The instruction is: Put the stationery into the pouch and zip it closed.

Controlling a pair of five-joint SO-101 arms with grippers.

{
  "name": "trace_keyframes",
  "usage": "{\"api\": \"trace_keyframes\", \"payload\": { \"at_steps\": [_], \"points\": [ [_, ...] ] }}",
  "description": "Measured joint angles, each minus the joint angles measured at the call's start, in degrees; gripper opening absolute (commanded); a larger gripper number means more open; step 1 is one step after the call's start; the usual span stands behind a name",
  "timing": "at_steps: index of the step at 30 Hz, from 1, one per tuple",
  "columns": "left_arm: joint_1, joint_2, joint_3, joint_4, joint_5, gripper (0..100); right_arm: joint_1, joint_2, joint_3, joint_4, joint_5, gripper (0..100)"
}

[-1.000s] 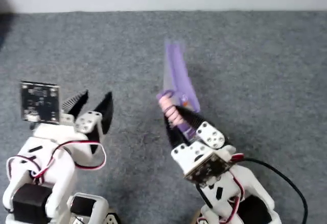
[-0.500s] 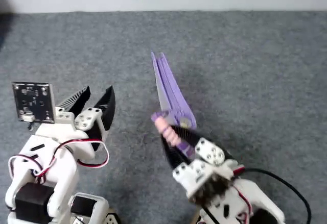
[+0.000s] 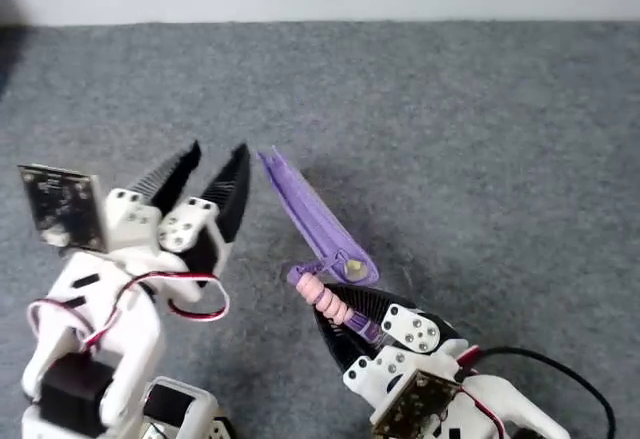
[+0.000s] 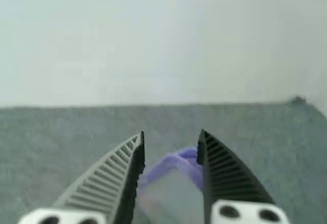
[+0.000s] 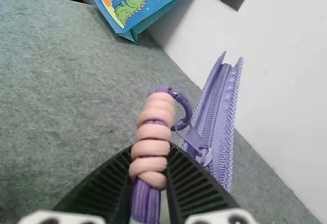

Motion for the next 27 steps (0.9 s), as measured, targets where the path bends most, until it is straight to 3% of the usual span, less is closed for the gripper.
{"api": "trace_keyframes", "payload": {
  "at_steps": [11,17,22,27],
  "points": [
    [1.4,-0.3,7.6,2.0,-0.8,17,0.7,0.0,-0.9,0.1,3.3,0.7],
    [1.3,-5.9,5.5,13.3,-3.9,17,11.8,0.6,0.8,3.3,3.6,0.7],
    [1.2,-12.0,5.5,20.5,-8.4,17,19.6,0.5,0.8,0.1,3.6,0.7],
    [1.2,-16.7,5.6,22.9,-11.9,17,21.3,0.5,2.0,-3.0,1.8,0.7]
  ]
}}
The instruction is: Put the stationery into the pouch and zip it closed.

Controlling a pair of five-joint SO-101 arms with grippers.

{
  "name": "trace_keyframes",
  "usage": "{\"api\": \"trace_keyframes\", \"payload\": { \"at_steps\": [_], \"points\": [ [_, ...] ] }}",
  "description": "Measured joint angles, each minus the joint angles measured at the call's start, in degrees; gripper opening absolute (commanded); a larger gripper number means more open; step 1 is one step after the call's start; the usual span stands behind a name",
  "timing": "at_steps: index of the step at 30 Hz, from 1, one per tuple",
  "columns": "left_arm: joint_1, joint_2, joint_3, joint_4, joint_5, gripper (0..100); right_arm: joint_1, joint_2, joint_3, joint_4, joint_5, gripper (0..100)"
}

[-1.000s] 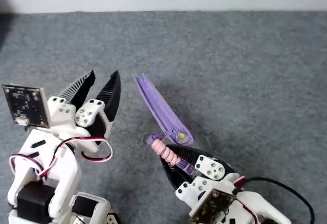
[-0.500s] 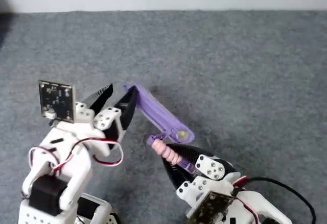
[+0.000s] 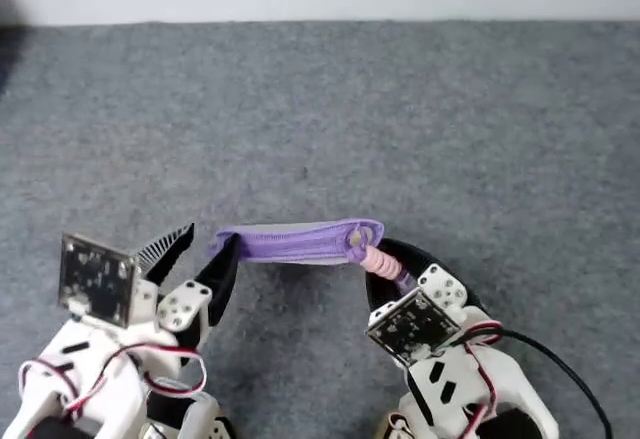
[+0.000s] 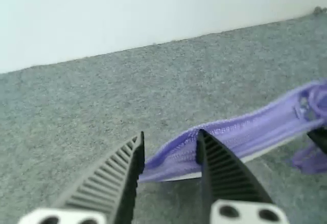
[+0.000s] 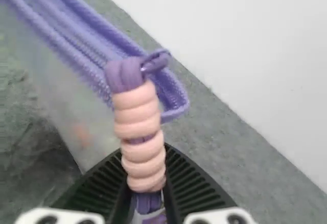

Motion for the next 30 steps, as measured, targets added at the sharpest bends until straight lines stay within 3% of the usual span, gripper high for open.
{"api": "trace_keyframes", "payload": {
  "at_steps": [7,12,19,24,30],
  "points": [
    [0.1,-2.5,-3.2,7.5,-2.0,30,2.7,0.0,3.2,-5.3,-0.4,0.7],
    [0.4,-2.5,-6.2,14.4,-2.0,30,6.8,0.0,5.7,-11.3,-0.4,0.7],
    [4.8,-2.7,-7.7,16.3,-1.7,30,7.5,0.0,7.6,-15.9,-0.6,0.7],
    [11.9,-2.6,-9.7,16.3,4.7,30,7.5,0.0,11.2,-20.2,-0.6,0.7],
    [13.5,-2.6,-9.8,16.3,7.5,30,7.5,0.2,14.5,-25.9,-0.6,0.7]
  ]
}}
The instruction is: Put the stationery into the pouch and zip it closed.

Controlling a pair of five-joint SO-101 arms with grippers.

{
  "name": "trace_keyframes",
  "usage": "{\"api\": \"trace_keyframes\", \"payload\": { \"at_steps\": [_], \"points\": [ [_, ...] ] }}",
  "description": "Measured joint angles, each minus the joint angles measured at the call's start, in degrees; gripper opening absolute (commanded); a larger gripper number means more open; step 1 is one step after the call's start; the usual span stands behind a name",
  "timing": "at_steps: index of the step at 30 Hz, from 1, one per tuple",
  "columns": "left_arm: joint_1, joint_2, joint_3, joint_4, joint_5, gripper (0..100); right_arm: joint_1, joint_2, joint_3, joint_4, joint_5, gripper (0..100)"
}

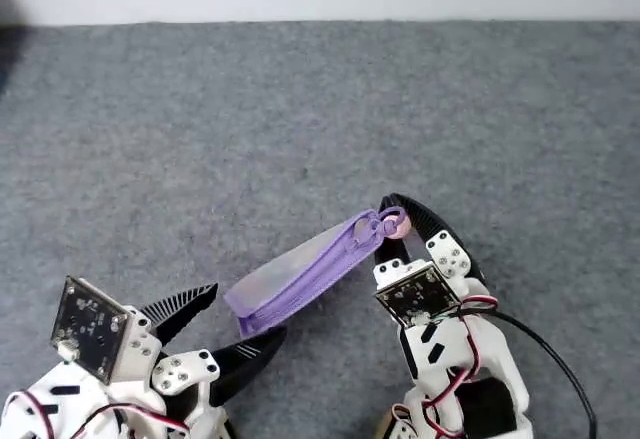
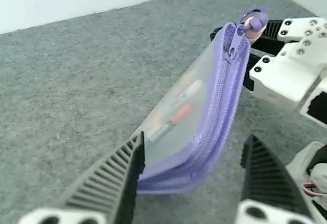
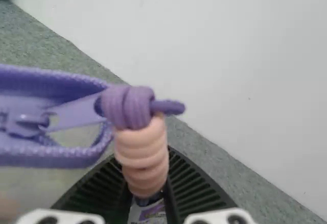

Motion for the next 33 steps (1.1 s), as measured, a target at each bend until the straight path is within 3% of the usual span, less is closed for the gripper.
{"api": "trace_keyframes", "payload": {
  "at_steps": [11,18,21,27,33],
  "points": [
    [0.2,0.0,7.2,-4.0,0.4,29,0.0,0.6,0.2,-1.1,0.0,0.7],
    [5.7,0.0,11.3,-7.5,0.4,3,-0.1,0.6,0.2,-1.1,0.0,0.7],
    [7.8,0.0,11.3,-9.1,0.4,2,0.4,0.5,0.2,-1.1,0.0,0.7],
    [8.0,0.1,11.3,-9.8,1.9,1,7.4,0.2,0.1,-1.1,0.0,0.7],
    [3.3,0.0,11.2,-7.6,3.5,1,19.3,0.4,1.3,-1.4,0.0,0.7]
  ]
}}
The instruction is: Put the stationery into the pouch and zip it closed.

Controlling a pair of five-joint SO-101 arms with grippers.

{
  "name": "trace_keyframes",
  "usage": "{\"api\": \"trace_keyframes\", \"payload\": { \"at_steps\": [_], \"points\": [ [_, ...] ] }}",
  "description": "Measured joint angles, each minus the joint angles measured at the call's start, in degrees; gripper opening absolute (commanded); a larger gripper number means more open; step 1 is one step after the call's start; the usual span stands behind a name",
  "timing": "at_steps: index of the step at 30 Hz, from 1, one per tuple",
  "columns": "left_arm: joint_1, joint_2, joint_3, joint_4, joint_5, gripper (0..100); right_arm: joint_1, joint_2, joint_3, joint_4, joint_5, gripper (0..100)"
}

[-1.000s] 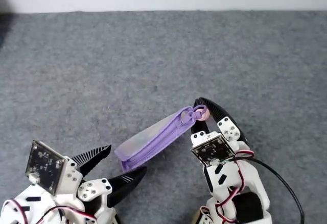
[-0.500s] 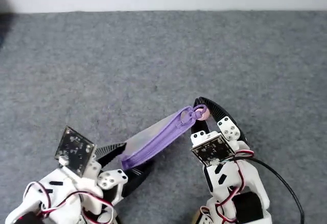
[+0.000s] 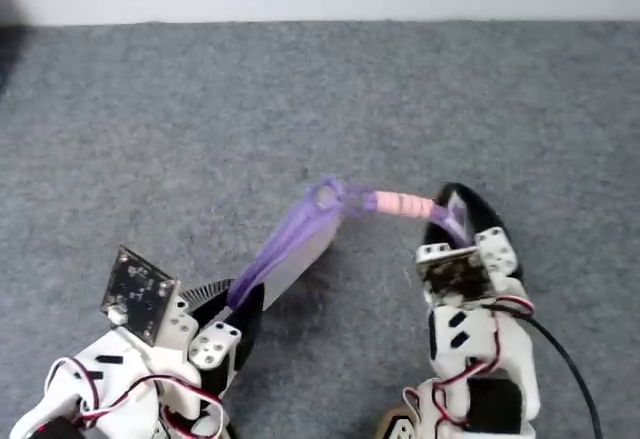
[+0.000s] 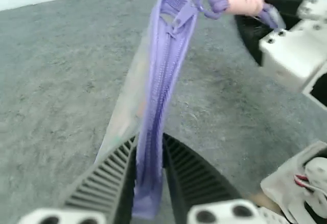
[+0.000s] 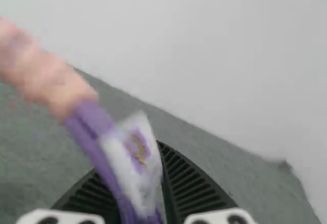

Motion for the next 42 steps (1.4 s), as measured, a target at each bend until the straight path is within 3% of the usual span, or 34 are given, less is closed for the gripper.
{"api": "trace_keyframes", "payload": {
  "at_steps": [5,10,14,22,25,32,38,42],
  "points": [
    [-0.6,-0.4,-0.9,1.3,0.3,1,7.7,0.2,2.9,0.0,0.0,0.7],
    [-0.6,-0.4,-1.1,1.4,0.3,1,8.6,0.2,3.0,0.3,0.0,0.9],
    [-0.8,-0.4,-1.1,1.4,0.4,1,8.7,0.3,1.8,7.3,0.0,2.1],
    [-1.1,-0.4,-1.1,1.4,1.8,1,8.8,0.2,-4.7,31.0,-2.3,32.9],
    [-1.1,-0.4,-1.1,1.4,3.0,1,8.6,-0.2,-8.4,36.5,-5.1,34.0],
    [-1.1,-0.4,-1.1,1.4,3.5,1,-3.8,-0.5,-19.8,45.7,-14.2,23.6],
    [-1.1,-0.4,-1.1,1.4,3.5,1,-22.3,-0.6,-22.6,41.1,-21.8,17.7],
    [-1.1,-0.4,-1.1,1.4,3.5,1,-28.4,-0.6,-22.6,37.1,-23.1,17.7]
  ]
}}
